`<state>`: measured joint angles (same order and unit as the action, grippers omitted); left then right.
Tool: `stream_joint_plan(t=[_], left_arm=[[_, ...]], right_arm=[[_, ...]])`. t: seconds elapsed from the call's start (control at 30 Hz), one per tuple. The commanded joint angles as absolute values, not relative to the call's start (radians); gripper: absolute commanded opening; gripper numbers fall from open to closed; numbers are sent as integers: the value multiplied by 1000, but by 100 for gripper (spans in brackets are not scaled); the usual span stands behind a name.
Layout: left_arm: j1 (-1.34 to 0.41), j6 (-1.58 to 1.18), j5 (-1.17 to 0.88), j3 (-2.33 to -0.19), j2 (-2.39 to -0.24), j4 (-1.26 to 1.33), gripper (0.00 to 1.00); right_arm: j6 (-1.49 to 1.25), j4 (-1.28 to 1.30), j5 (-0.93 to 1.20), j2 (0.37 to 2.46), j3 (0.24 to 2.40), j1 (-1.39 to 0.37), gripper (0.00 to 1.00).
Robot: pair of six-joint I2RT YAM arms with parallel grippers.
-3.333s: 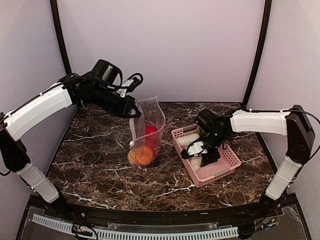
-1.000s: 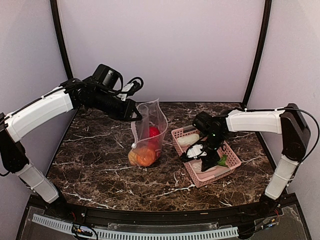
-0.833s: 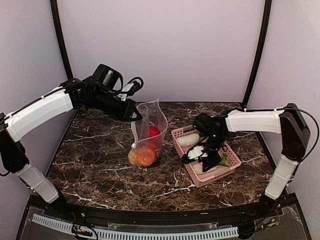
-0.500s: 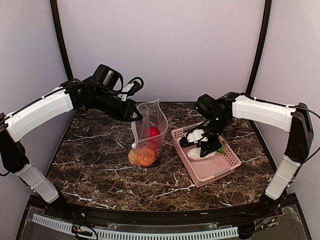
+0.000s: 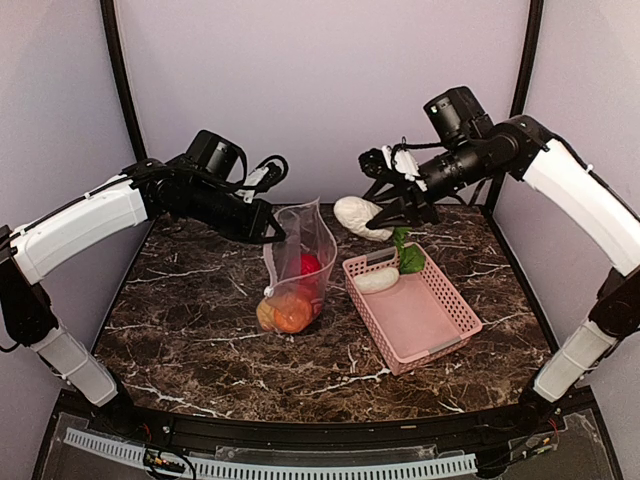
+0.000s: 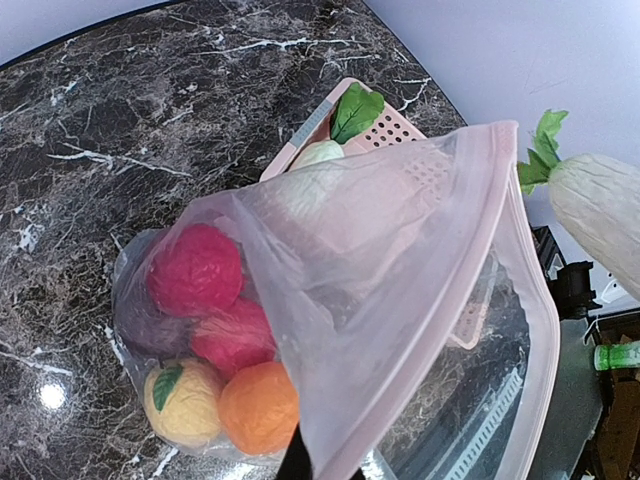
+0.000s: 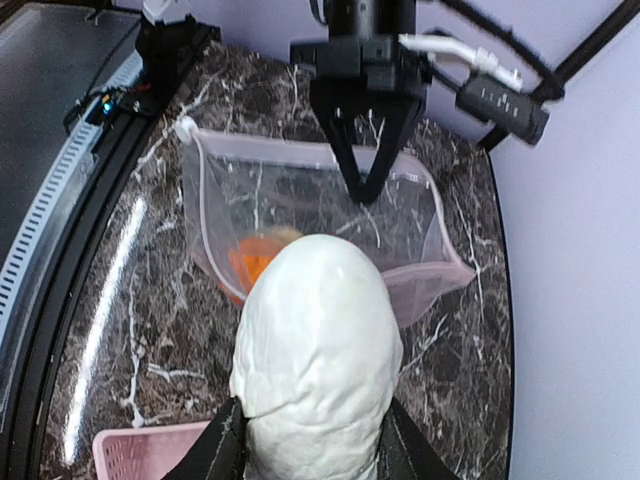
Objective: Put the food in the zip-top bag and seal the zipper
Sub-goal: Place the fake vegetable in the zipper food storage bag.
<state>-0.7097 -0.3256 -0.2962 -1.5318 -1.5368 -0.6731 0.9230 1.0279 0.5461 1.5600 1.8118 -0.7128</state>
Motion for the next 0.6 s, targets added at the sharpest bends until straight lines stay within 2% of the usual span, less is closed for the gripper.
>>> stream_joint_plan(t=[0.0,0.13,0.4,0.57], left_arm=[[-711,-314,-308,-1525,-1510,-668,1],[-710,-318,-320,-1542,-1525,-675,1],[-710,-318,-318,-1566,-1532,-697,1],[-710,-318,-320,-1583,-1533,-714,1]], right_arm=[[833,978,771,1611,1959,-749,25],[766,973,950,1688,2103,-771,25],[698,954,1052,1823,2304,-829,25],[697,900,1051,1838,2268,-849,25]])
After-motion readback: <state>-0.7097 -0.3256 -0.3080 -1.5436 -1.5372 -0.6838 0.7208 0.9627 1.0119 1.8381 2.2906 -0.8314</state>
